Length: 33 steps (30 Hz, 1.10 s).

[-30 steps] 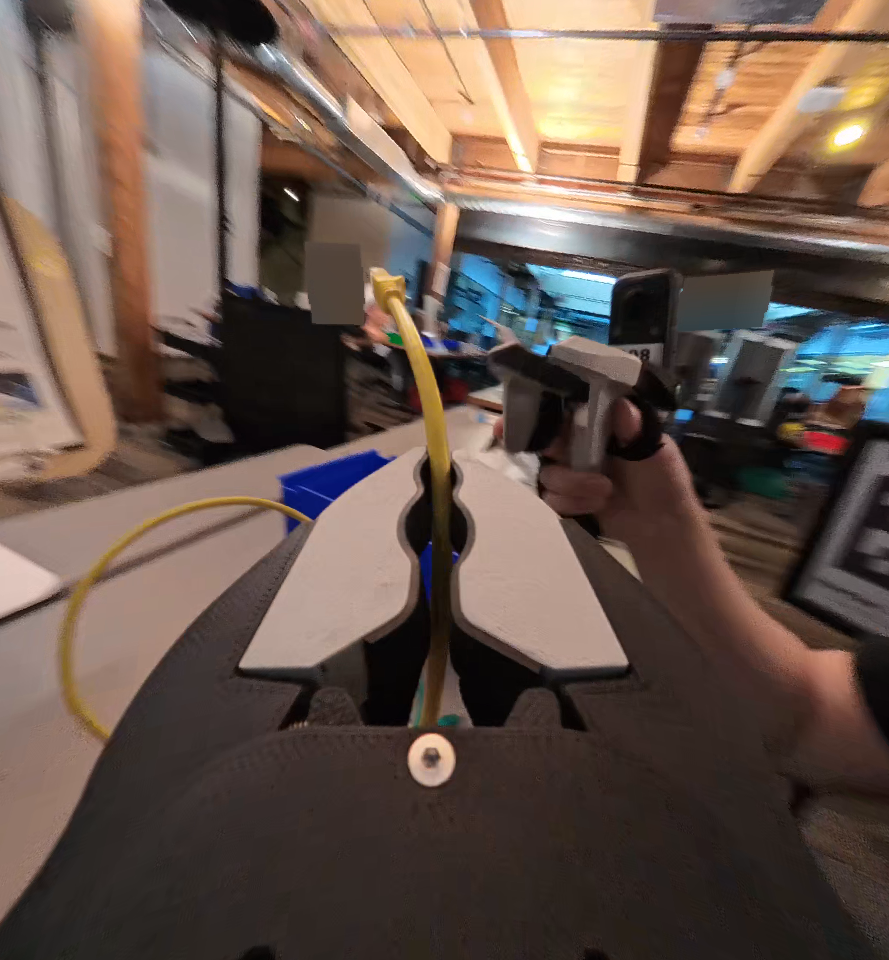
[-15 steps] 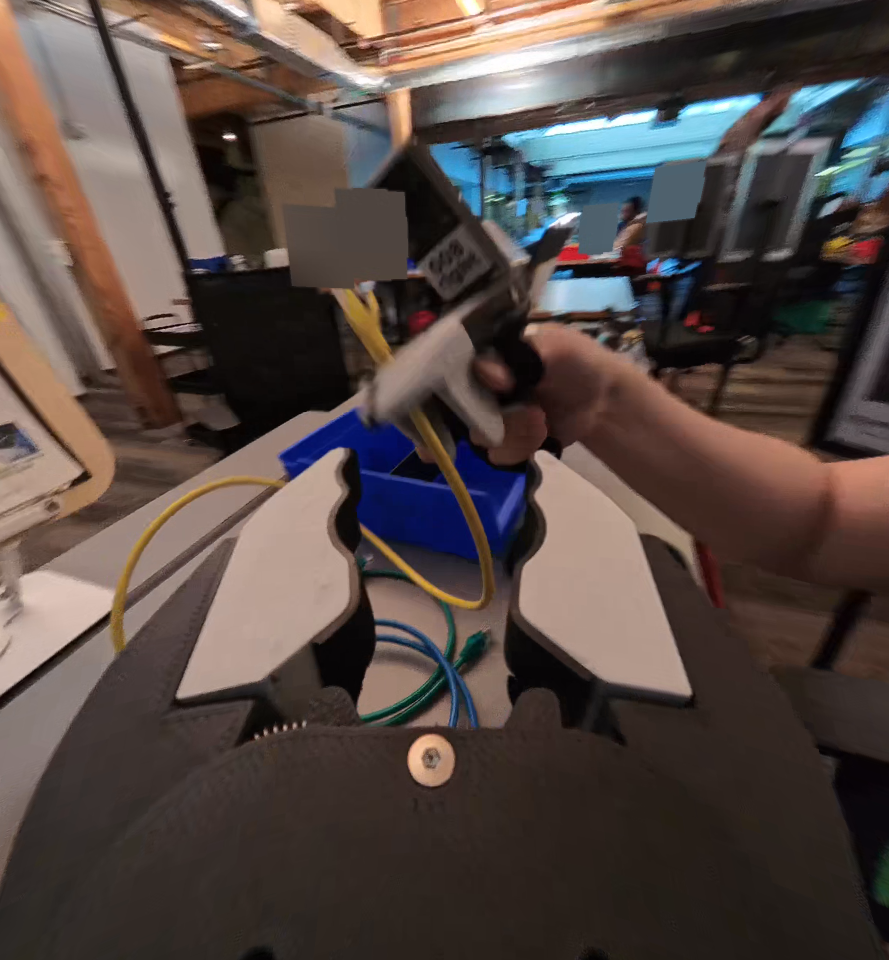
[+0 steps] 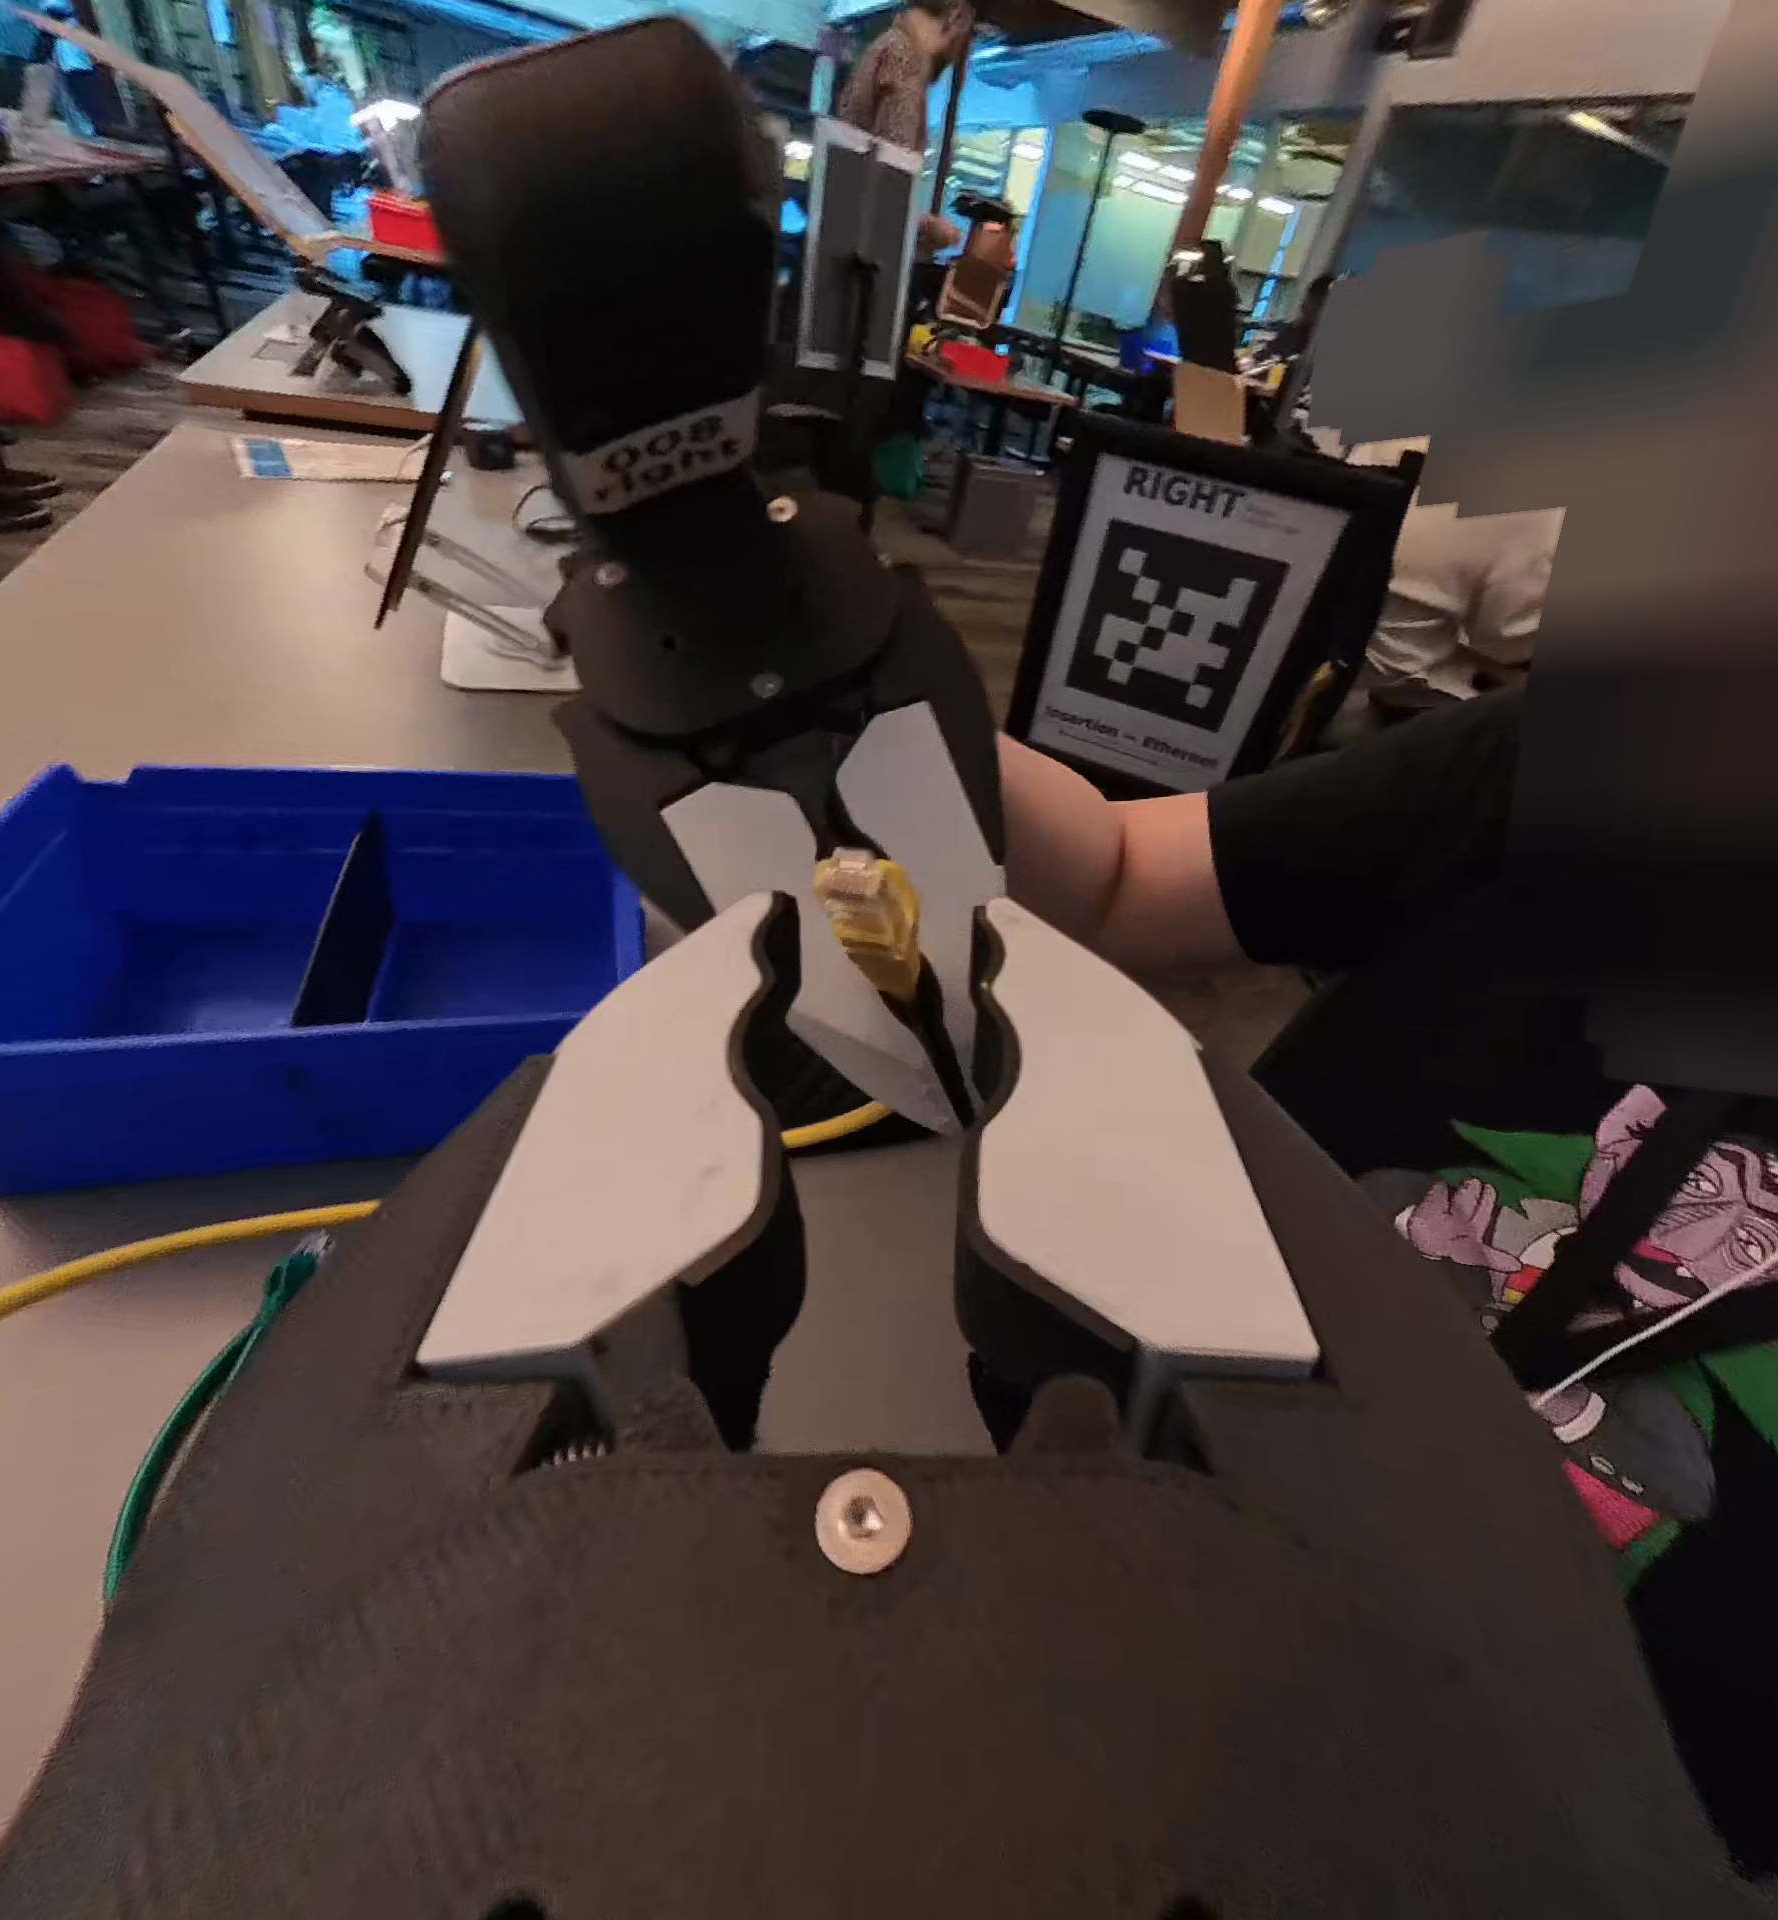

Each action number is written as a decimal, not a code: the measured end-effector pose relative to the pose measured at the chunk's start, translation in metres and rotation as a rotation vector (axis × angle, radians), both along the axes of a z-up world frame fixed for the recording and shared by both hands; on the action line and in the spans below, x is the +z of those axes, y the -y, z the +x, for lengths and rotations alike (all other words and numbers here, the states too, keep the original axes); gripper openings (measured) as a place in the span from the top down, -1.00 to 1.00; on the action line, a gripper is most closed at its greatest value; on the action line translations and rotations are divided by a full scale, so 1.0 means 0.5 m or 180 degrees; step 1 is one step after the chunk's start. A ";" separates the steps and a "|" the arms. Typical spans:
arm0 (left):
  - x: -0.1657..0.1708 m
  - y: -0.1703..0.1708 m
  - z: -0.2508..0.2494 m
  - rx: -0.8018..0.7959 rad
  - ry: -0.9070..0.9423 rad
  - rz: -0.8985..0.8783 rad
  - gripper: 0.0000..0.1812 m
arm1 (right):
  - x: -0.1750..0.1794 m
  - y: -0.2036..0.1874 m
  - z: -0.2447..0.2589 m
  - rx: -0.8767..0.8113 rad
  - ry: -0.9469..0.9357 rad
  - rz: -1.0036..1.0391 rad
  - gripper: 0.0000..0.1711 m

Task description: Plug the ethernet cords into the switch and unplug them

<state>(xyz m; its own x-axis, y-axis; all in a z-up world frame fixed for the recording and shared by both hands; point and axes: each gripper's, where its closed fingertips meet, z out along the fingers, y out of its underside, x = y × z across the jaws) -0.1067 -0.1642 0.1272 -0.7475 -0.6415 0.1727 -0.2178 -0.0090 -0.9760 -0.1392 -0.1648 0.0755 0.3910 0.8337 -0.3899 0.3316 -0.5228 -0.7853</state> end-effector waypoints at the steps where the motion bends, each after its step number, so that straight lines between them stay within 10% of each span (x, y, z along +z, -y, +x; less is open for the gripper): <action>1: 0.002 0.004 0.002 -0.0043 0.0034 -0.0007 0.71 | -0.004 0.005 0.002 0.0051 0.0006 -0.0062 0.99; 12: 0.005 -0.039 0.066 0.0664 0.0244 0.0290 0.87 | 0.015 -0.060 0.073 -0.0491 -0.0357 0.0396 0.94; 17: 0.044 -0.125 0.098 0.1548 0.0375 -0.0024 0.87 | 0.152 -0.084 0.197 -0.2200 -0.0414 0.2464 0.68; 20: 0.067 -0.158 0.102 0.1791 0.0486 -0.0334 0.88 | 0.233 0.052 0.129 -0.2252 -0.1161 0.3986 1.00; 26: 0.117 -0.131 0.098 0.1482 0.0618 -0.0902 0.88 | 0.066 -0.095 0.019 -0.2351 -0.2161 0.2217 0.60; 33: 0.127 -0.099 0.073 0.1388 0.0710 -0.0919 0.88 | 0.158 -0.111 0.136 -0.2506 -0.3842 0.2584 0.55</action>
